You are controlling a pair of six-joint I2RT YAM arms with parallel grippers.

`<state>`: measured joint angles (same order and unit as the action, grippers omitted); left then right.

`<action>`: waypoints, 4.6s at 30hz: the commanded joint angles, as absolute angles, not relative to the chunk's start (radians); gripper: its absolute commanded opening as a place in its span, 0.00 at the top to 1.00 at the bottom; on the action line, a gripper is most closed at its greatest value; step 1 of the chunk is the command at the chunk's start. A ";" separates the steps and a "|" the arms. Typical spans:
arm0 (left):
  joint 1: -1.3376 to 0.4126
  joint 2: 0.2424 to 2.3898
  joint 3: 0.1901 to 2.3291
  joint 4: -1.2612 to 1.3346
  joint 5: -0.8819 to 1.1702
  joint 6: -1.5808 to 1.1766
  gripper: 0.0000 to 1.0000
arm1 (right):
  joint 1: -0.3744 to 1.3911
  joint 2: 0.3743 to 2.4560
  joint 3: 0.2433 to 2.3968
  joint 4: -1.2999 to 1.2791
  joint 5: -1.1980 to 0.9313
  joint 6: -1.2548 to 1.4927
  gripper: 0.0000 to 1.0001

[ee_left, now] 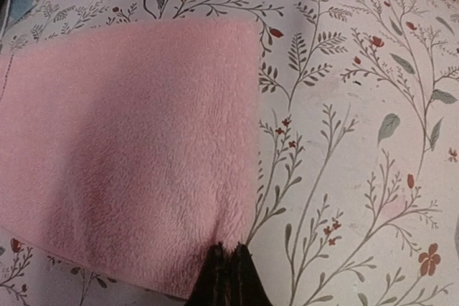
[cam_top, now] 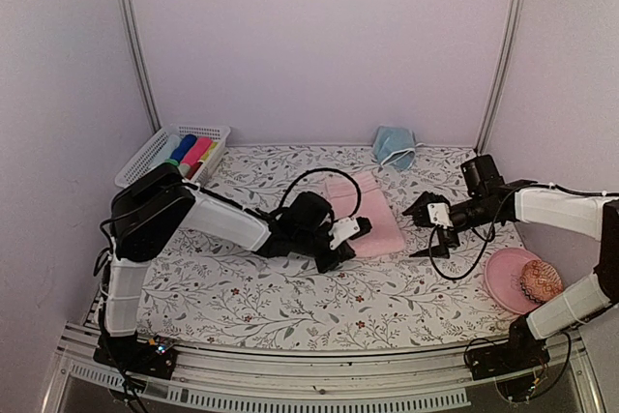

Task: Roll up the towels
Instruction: Pick up the towel from the center of the board.

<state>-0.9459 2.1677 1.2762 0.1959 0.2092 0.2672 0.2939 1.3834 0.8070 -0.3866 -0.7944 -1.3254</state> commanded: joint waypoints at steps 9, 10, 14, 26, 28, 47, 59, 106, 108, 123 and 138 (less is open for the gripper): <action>-0.835 2.136 1.250 0.269 0.501 0.036 1.00 | 0.407 1.515 0.699 -0.042 -0.588 -1.393 0.08; -0.827 2.137 1.250 0.271 0.519 0.026 1.00 | 0.408 1.518 0.687 -0.019 -0.574 -1.390 0.08; -0.814 2.142 1.258 0.275 0.545 0.002 1.00 | 0.420 1.541 0.636 0.079 -0.532 -1.388 0.09; -0.798 2.157 1.276 0.283 0.591 -0.038 1.00 | 0.499 1.615 0.529 0.418 -0.305 -1.415 0.24; -0.796 2.157 1.277 0.281 0.591 -0.038 1.00 | 0.505 1.635 0.525 0.439 -0.277 -1.426 0.27; -0.793 2.132 1.241 0.227 0.561 0.009 0.97 | 0.519 1.648 0.662 0.163 -0.313 -1.333 0.98; -0.815 2.051 1.120 0.259 0.531 0.054 0.32 | 0.490 1.736 0.915 -0.336 -0.406 -1.247 0.98; -0.927 2.171 1.236 0.161 0.341 0.258 0.85 | 0.352 2.032 1.338 -0.981 -0.652 -1.217 0.98; -0.927 2.170 1.236 0.163 0.345 0.256 0.93 | 0.351 2.035 1.341 -0.980 -0.646 -1.212 0.98; -0.844 2.132 1.226 0.146 0.585 0.105 0.99 | 0.331 2.109 1.443 -1.062 -0.615 -1.148 0.97; -0.781 2.172 1.270 0.156 0.661 0.015 0.91 | 0.324 2.137 1.506 -1.067 -0.603 -1.092 0.91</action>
<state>-0.8104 2.1597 1.2480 0.1890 0.6449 0.0463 0.3443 2.1109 1.4857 -1.0794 -0.6483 -1.1328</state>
